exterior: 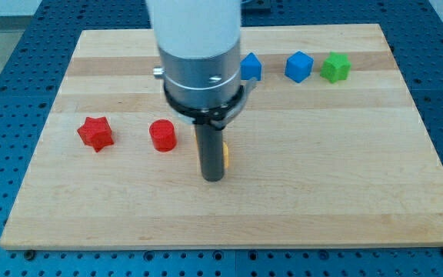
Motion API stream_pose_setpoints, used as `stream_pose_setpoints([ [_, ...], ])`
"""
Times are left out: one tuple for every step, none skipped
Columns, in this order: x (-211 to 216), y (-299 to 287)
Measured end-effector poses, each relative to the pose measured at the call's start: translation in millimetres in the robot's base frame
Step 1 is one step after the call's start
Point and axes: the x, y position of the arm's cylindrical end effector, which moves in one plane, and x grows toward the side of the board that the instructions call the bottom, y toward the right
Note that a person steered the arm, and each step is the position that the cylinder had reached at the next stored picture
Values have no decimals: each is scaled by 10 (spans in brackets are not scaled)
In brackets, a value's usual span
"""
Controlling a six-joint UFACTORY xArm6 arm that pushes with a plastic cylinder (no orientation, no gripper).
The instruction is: Drag yellow heart on right side of yellow hexagon
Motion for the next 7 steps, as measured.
stream_pose_setpoints([
  [-2,2],
  [-2,2],
  [8,-312],
  [-116,-405],
  [-119,-405],
  [-126,-382],
  [-344,-150],
])
